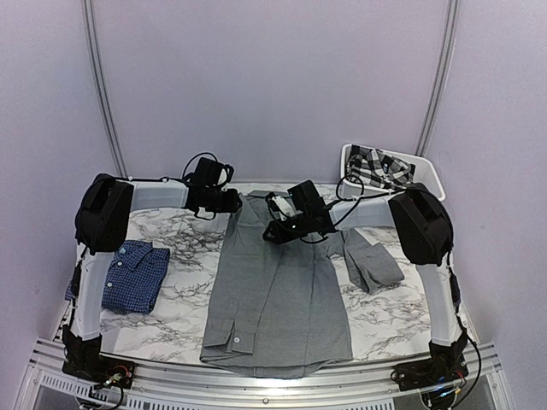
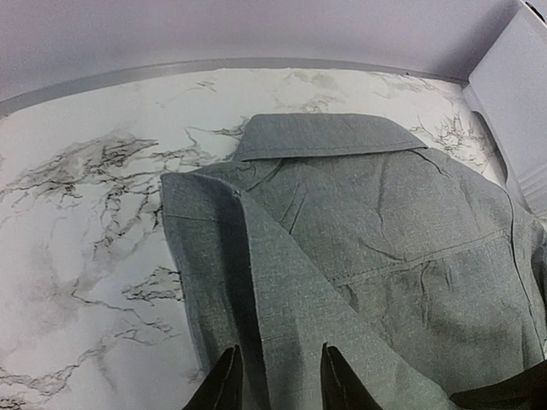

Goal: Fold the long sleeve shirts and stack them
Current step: Adjust the 1/3-folded shirt at the center of the board, then pick up the sleeve from the center of the board.

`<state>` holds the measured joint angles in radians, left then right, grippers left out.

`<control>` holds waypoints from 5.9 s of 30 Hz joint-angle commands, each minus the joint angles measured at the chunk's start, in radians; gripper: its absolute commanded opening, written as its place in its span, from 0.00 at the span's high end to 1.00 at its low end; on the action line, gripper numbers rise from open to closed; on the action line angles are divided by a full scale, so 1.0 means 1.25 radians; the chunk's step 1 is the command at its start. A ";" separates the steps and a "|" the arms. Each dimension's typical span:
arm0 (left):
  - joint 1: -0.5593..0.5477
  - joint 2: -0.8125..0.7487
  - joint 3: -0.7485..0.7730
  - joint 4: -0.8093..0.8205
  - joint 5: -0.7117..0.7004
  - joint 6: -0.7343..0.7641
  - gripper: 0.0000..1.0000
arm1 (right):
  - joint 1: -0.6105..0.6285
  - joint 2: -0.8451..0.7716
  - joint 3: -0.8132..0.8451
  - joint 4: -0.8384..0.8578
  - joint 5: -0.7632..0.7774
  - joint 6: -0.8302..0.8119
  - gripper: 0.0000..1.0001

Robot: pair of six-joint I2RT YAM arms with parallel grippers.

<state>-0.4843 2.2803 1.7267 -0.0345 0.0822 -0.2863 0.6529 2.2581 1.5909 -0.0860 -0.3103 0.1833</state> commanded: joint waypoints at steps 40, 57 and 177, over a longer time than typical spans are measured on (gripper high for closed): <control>0.017 0.149 0.161 0.064 0.098 -0.059 0.74 | -0.015 -0.078 -0.046 0.014 0.121 0.078 0.69; 0.045 -0.223 -0.218 0.082 0.077 -0.113 0.49 | 0.027 -0.038 -0.010 0.151 -0.097 0.068 0.70; -0.264 -0.386 -0.446 0.210 0.283 -0.169 0.48 | -0.313 -0.997 -0.797 0.059 -0.066 0.074 1.00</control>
<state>-0.8146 1.7535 1.1072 0.1745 0.3264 -0.5472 0.2317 1.0149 0.5495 -0.0025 -0.2226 0.3550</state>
